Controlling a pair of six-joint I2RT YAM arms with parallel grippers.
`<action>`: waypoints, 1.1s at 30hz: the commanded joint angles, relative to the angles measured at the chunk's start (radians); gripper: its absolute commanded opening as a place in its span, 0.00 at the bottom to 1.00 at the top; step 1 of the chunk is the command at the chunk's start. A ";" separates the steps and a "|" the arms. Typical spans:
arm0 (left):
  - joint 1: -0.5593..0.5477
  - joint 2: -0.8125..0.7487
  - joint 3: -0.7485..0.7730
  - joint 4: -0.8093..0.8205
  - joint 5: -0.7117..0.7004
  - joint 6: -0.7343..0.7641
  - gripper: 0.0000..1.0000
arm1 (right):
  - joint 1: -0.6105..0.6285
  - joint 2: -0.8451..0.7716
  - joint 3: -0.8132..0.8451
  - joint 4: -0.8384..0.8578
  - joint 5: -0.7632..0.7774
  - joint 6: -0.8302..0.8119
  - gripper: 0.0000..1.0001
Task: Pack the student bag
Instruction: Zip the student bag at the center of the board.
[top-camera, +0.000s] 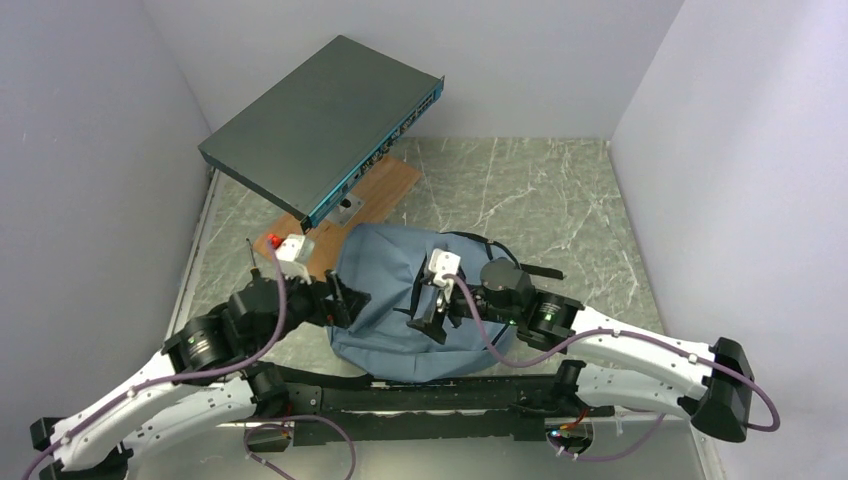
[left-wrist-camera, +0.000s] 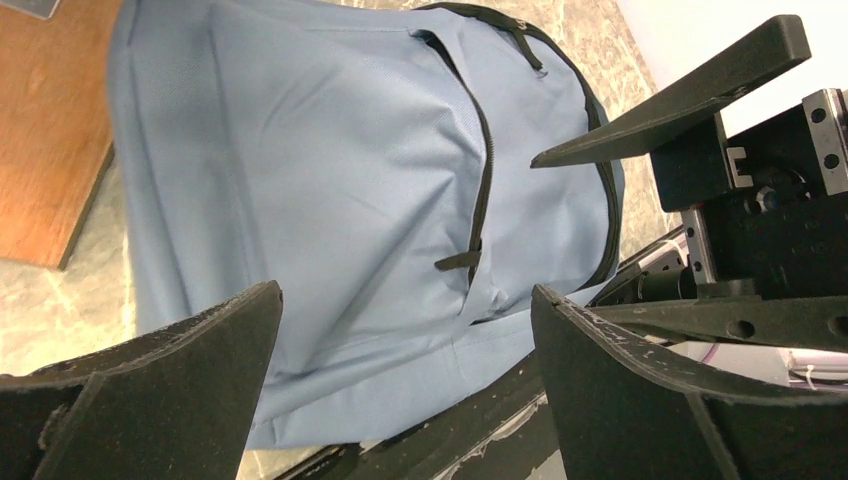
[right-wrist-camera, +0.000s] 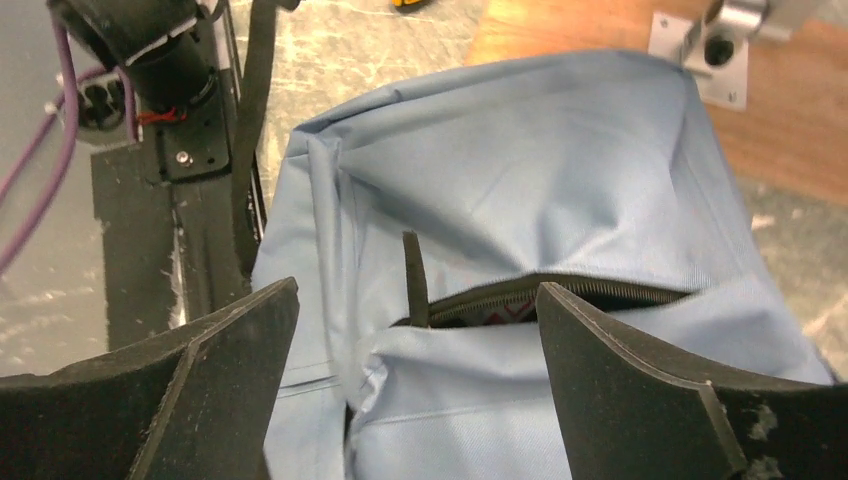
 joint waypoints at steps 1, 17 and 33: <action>-0.002 -0.104 -0.044 -0.079 -0.038 -0.049 1.00 | 0.019 0.069 0.018 0.141 -0.087 -0.207 0.89; -0.002 -0.169 -0.116 -0.100 0.045 -0.049 0.99 | 0.037 0.276 -0.034 0.250 -0.032 -0.308 0.55; -0.002 -0.076 -0.114 -0.020 0.074 -0.067 0.99 | 0.064 0.318 -0.098 0.363 0.134 -0.344 0.38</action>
